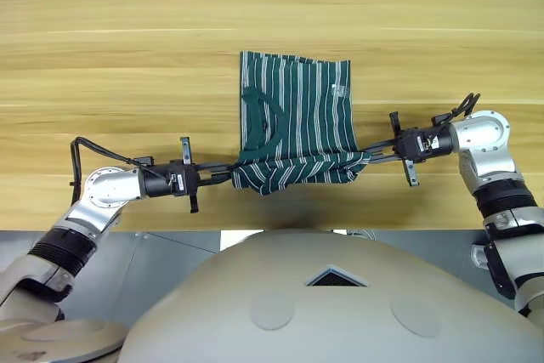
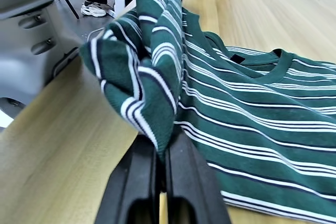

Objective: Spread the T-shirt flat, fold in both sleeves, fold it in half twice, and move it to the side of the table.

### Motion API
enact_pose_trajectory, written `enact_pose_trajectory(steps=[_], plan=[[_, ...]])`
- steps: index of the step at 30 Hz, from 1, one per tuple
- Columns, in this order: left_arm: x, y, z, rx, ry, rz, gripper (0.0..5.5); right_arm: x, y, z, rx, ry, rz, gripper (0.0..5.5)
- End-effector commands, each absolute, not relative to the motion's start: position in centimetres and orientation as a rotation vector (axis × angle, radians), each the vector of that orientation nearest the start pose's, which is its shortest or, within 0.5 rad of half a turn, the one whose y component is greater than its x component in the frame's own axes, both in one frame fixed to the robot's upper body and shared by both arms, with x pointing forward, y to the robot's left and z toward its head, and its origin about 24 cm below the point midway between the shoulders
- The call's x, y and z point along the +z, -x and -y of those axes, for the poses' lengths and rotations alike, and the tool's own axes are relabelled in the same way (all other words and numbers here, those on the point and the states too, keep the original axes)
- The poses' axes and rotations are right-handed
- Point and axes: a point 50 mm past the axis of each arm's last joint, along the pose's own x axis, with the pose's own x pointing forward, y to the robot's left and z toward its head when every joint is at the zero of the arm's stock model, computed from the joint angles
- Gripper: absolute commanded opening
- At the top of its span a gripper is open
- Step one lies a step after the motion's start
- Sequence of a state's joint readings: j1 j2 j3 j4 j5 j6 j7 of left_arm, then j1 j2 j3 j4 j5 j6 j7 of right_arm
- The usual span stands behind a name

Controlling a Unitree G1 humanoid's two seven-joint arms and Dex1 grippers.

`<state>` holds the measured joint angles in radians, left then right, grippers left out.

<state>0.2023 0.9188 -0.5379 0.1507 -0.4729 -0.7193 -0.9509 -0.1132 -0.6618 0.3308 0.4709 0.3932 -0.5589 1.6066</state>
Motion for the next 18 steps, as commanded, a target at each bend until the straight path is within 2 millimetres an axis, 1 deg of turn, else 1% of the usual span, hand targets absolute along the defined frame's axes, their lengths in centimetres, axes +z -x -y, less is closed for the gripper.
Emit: enact_pose_trajectory(steps=[1, 2, 5, 7, 9, 11, 13, 14, 16, 18], plan=[[1.7, -15.3, -20.3, -1.384, -0.201, -0.135, 0.04, 2.1, -21.0, 20.8, 1.739, 0.286, -0.187, 0.00], [2.0, -16.2, -20.1, -1.385, -0.182, -0.133, 0.04, 2.4, -21.5, 20.8, 1.734, 0.269, -0.191, 0.00], [3.6, -19.9, -19.8, -1.370, -0.162, -0.101, 0.04, 3.8, -23.3, 20.9, 1.717, 0.243, -0.192, 0.00], [4.3, -22.0, -19.7, -1.358, -0.181, -0.096, 0.04, 5.0, -24.7, 21.1, 1.697, 0.236, -0.187, 0.00], [4.6, -23.3, -19.9, -1.348, -0.199, -0.108, 0.04, 5.8, -25.6, 21.2, 1.688, 0.240, -0.200, 0.00], [4.6, -24.6, -20.3, -1.323, -0.200, -0.131, 0.04, 6.5, -26.9, 21.2, 1.669, 0.207, -0.226, 0.00], [4.5, -26.0, -20.2, -1.292, -0.161, -0.150, 0.04, 6.4, -28.2, 20.9, 1.638, 0.157, -0.278, 0.00], [4.2, -26.4, -20.0, -1.285, -0.153, -0.165, 0.04, 5.8, -28.6, 20.8, 1.623, 0.143, -0.323, 0.00], [3.0, -27.0, -19.6, -1.273, -0.121, -0.222, 0.04, 4.2, -28.9, 20.6, 1.599, 0.122, -0.424, 0.00], [1.4, -26.9, -19.3, -1.267, -0.098, -0.283, 0.04, 3.2, -29.2, 20.1, 1.568, 0.075, -0.463, 0.00]])
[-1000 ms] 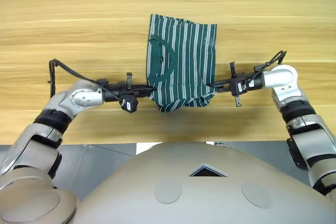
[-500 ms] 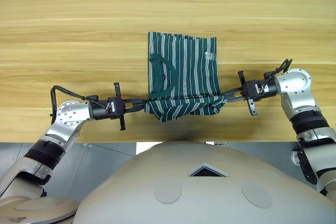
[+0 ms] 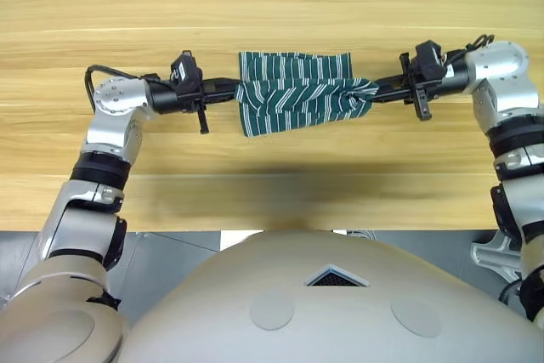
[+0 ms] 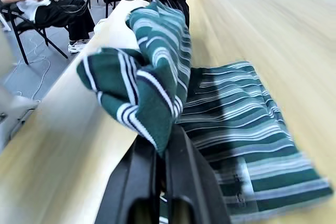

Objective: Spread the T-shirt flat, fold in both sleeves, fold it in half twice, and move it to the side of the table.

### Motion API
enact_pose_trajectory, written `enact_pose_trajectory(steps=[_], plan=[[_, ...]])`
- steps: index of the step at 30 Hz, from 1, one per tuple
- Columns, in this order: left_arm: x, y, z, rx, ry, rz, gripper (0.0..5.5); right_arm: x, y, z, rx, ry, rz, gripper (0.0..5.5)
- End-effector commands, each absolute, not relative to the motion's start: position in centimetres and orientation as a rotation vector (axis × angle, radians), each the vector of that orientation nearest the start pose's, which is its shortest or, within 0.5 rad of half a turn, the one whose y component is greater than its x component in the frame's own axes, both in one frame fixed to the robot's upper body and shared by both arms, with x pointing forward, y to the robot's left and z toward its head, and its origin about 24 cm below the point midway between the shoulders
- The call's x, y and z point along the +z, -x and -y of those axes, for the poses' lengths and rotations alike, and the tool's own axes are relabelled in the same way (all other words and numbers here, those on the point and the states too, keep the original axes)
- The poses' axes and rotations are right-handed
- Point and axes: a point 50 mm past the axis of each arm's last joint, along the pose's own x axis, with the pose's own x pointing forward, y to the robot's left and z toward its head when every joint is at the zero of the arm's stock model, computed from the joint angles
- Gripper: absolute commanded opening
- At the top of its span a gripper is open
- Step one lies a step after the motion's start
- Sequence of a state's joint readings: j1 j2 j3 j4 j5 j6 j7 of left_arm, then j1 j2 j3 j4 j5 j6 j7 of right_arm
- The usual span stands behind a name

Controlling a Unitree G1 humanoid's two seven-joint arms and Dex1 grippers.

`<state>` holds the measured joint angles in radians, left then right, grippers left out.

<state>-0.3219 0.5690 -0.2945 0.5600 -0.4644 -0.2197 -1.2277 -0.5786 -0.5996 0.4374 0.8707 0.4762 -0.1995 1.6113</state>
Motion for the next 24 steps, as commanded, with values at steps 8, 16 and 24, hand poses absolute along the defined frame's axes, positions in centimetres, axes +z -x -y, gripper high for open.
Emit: enact_pose_trajectory(steps=[8, 16, 24], plan=[[-1.1, -26.6, -18.6, -1.256, -0.054, -0.381, 0.43, 0.6, -28.9, 19.4, 1.451, -0.001, -0.520, 0.00], [-0.3, -27.7, -18.5, -1.219, 0.038, -0.333, 1.79, 0.9, -29.3, 19.8, 1.387, -0.068, -0.476, 0.86], [-0.8, -27.9, -18.6, -1.138, 0.148, -0.354, 2.80, 1.2, -30.1, 20.4, 1.264, -0.064, -0.472, 2.21]])
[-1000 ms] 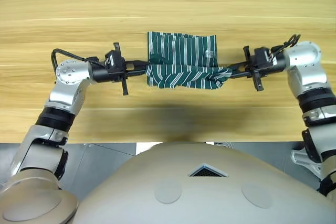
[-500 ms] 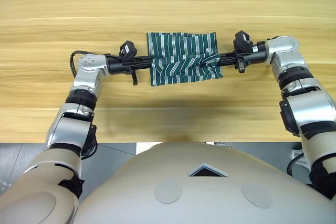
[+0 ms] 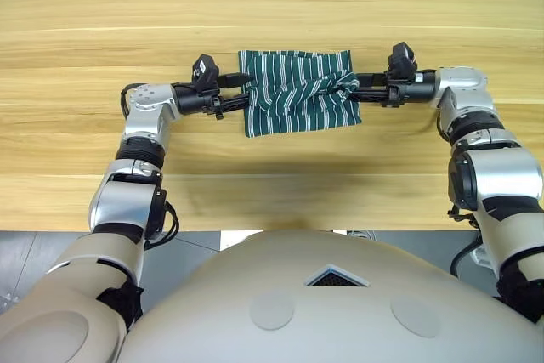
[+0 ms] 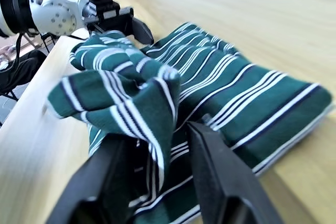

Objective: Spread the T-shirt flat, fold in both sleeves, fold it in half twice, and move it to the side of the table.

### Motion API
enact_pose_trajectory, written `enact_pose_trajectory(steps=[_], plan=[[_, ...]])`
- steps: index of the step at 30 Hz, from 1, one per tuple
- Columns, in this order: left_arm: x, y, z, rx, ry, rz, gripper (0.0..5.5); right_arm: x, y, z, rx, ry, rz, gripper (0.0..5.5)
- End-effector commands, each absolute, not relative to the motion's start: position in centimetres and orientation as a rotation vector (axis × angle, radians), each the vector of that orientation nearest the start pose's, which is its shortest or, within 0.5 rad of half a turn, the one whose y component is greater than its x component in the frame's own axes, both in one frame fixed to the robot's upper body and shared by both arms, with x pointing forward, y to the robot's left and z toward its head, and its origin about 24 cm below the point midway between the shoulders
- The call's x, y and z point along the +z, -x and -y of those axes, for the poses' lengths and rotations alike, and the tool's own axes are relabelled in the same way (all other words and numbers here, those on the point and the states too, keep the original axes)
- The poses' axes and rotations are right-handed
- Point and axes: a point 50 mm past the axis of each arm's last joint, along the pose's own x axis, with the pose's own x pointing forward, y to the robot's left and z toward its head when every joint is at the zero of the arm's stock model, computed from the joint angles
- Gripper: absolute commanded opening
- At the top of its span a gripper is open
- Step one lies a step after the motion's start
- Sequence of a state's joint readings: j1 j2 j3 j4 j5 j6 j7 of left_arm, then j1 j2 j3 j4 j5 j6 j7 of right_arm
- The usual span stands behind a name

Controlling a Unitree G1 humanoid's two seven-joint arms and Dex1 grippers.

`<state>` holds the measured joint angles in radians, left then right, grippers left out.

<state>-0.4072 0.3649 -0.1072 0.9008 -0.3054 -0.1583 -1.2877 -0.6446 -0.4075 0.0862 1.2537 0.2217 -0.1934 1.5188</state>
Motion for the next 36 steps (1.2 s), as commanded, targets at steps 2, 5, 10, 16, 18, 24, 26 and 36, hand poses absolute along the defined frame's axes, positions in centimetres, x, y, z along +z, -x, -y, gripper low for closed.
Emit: enact_pose_trajectory(steps=[2, 5, 10, 16, 18, 24, 26, 36], plan=[[-1.1, -27.9, -18.6, -1.098, 0.174, -0.364, 2.80, 0.9, -30.1, 20.4, 1.239, -0.032, -0.484, 2.25], [-1.5, -28.0, -18.7, -1.034, 0.217, -0.363, 2.80, 0.8, -30.3, 20.4, 1.186, -0.014, -0.484, 2.25], [-1.2, -29.1, -18.9, -0.868, 0.322, -0.319, 2.80, 0.0, -30.8, 19.7, 1.078, 0.096, -0.483, 2.25], [-0.9, -29.5, -19.3, -0.754, 0.439, -0.270, 2.80, -0.2, -31.0, 19.1, 1.023, 0.116, -0.465, 2.25], [-1.5, -29.0, -19.6, -0.734, 0.438, -0.285, 2.80, -0.4, -31.1, 19.3, 0.986, 0.126, -0.482, 2.25], [-2.9, -27.4, -20.3, -0.685, 0.447, -0.297, 2.80, 0.0, -32.1, 19.6, 0.820, 0.070, -0.454, 2.25], [-2.9, -27.0, -21.0, -0.655, 0.463, -0.279, 2.80, 0.3, -32.2, 19.8, 0.802, 0.048, -0.431, 2.25], [-2.6, -27.1, -21.0, -0.621, 0.411, -0.187, 3.05, 0.7, -29.9, 20.7, 1.047, -0.030, -0.344, 2.28]])
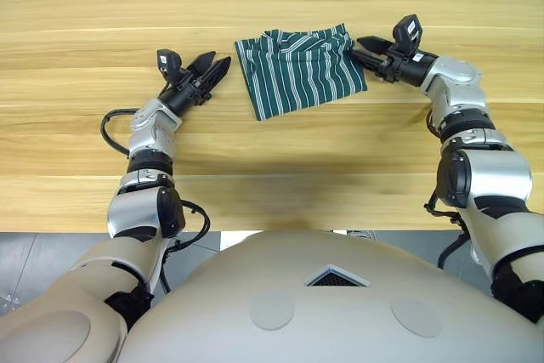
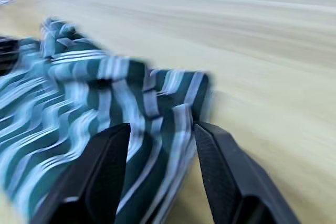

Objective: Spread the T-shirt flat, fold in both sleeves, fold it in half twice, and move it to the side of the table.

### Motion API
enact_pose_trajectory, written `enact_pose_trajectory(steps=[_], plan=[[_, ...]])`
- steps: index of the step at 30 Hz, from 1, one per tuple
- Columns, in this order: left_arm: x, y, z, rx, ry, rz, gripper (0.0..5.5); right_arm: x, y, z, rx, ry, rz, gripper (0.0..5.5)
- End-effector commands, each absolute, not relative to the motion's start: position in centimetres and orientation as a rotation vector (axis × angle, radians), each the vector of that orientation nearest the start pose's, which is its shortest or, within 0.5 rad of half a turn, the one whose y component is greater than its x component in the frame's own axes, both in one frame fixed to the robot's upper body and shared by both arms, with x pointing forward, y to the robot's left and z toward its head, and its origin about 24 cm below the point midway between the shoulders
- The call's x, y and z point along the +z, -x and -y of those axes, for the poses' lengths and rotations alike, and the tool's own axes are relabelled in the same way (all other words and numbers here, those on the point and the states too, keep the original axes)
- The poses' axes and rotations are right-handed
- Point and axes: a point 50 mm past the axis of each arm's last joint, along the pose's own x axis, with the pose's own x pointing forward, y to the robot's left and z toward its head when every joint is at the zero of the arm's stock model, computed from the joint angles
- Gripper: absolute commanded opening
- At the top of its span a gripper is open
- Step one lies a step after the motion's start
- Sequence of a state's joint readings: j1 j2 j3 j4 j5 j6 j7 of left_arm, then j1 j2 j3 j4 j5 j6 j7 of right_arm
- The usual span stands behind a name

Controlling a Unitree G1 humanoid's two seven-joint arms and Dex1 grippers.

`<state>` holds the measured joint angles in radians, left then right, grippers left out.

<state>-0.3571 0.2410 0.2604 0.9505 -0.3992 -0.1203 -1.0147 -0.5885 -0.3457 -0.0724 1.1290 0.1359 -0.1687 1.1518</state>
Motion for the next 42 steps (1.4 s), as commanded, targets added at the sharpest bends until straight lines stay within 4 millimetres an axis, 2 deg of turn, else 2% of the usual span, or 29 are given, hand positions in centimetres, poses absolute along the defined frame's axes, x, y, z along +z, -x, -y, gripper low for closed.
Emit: enact_pose_trajectory(steps=[1, 6, 10, 15, 22, 31, 36, 42], plan=[[-2.4, -27.1, -20.9, -0.631, 0.396, -0.178, 3.31, 0.8, -29.8, 20.8, 1.059, -0.020, -0.332, 2.28], [-0.8, -26.7, -21.2, -0.648, 0.336, -0.059, 3.83, 2.1, -30.2, 22.3, 0.962, 0.064, -0.212, 2.28], [0.9, -25.8, -21.6, -0.613, 0.262, 0.075, 3.83, 2.6, -28.7, 22.7, 1.059, 0.084, -0.102, 2.28], [2.0, -25.3, -22.0, -0.568, 0.252, 0.153, 3.83, 2.8, -27.5, 20.2, 1.291, 0.154, -0.092, 2.28], [2.3, -25.1, -21.7, -0.565, 0.244, 0.185, 3.83, 3.0, -28.9, 16.2, 1.399, 0.191, -0.121, 2.28], [2.1, -24.7, -21.0, -0.585, 0.272, 0.200, 3.83, 2.2, -31.0, 12.8, 1.340, 0.224, -0.165, 2.28], [2.0, -24.4, -21.0, -0.598, 0.282, 0.195, 3.83, 0.8, -31.1, 11.9, 1.279, 0.295, -0.239, 2.28], [1.9, -24.3, -20.8, -0.619, 0.295, 0.191, 3.83, 0.0, -31.4, 11.9, 1.207, 0.287, -0.304, 2.28]])
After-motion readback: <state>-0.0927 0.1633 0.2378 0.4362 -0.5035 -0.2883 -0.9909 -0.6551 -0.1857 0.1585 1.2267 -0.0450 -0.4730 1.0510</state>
